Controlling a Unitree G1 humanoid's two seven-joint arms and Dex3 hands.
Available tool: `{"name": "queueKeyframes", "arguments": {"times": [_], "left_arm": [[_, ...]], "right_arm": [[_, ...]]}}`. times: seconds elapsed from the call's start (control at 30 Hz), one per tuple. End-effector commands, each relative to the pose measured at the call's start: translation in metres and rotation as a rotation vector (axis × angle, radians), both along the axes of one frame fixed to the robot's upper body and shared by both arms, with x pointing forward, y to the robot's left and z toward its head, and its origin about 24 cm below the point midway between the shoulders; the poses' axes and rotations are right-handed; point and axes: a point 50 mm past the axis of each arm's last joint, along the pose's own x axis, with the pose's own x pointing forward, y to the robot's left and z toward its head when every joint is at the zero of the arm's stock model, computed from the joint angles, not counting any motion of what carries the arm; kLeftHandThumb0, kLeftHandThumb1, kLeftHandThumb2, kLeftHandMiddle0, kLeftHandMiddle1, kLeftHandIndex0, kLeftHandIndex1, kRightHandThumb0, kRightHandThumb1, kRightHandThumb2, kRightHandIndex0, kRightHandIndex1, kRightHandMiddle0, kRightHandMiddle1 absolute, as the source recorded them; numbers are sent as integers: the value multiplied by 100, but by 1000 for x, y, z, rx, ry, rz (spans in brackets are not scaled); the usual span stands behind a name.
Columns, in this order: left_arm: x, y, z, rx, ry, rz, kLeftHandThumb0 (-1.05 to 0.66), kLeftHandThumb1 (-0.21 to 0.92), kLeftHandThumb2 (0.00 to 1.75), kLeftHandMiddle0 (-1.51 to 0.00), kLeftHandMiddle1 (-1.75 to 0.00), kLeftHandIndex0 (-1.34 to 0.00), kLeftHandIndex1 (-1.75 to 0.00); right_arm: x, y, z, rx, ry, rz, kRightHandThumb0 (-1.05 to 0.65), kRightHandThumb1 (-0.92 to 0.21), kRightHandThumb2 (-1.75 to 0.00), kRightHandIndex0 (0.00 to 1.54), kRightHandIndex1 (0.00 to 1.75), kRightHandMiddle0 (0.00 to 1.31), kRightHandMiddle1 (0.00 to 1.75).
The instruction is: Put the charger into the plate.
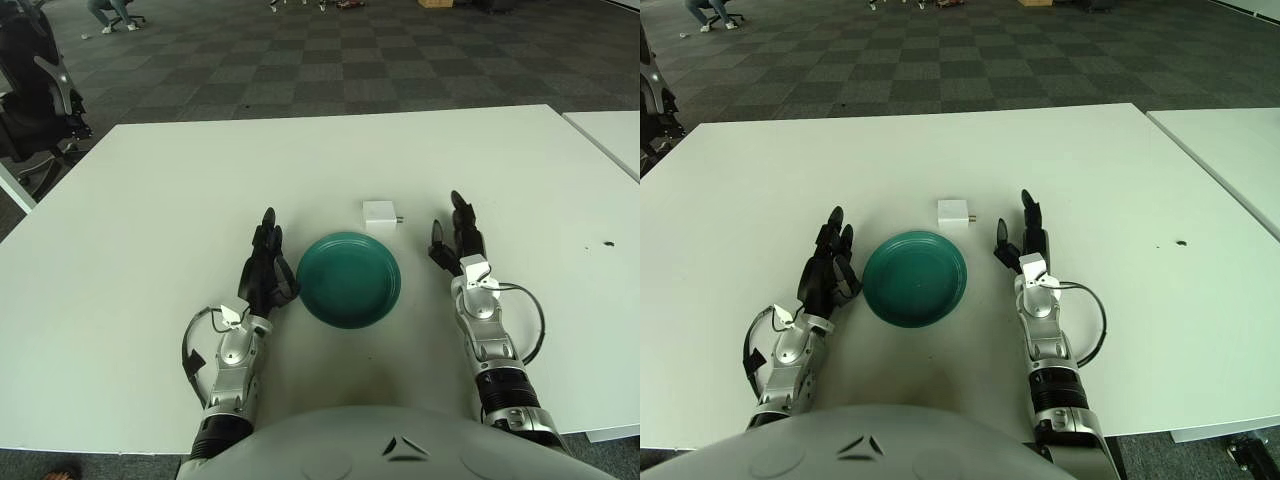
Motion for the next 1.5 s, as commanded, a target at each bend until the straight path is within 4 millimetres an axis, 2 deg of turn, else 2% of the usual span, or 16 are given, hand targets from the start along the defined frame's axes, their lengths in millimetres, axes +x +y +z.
{"name": "queueKeyframes", "arguments": {"times": [0.0, 0.07, 0.17, 0.33, 0.53, 0.77, 1.07, 1.47], "left_arm": [[-21, -1, -36, -34, 179, 9, -104, 92, 123, 0, 0, 0, 0], [-21, -2, -35, -40, 161, 8, -103, 92, 122, 0, 0, -1, 0], [-21, -3, -35, -41, 151, 8, -102, 92, 121, 0, 0, -1, -1], [-21, -3, -36, -52, 151, 13, -101, 92, 119, 0, 0, -2, -1], [-17, -5, -41, -82, 159, 15, -100, 92, 117, 0, 0, -3, -2], [-19, -3, -43, -92, 158, 24, -99, 92, 115, 0, 0, -2, -2], [-21, -2, -47, -90, 162, 31, -97, 92, 113, 0, 0, -2, -3], [-19, -2, -52, -132, 173, 36, -97, 92, 112, 0, 0, -2, -4]], "right_arm": [[10, 12, 13, -174, -132, -6, -84, -92, -60, 17, 4, 0, 42], [17, 19, 19, -279, -201, -8, -85, -92, -54, 21, 5, 0, 45], [23, 22, 23, -333, -242, -8, -86, -92, -46, 26, 6, 0, 48], [37, 27, 36, -504, -332, 33, -89, -92, -41, 32, 7, 0, 53], [49, 30, 44, -646, -330, 83, -96, -92, -41, 33, 5, 0, 62], [64, 40, 47, -776, -301, 133, -99, -92, -41, 29, 1, 0, 61], [70, 58, 50, -830, -310, 182, -100, -92, -40, 26, 1, 0, 55], [77, 68, 48, -893, -291, 233, -100, -92, -38, 27, 1, 0, 50]]}}
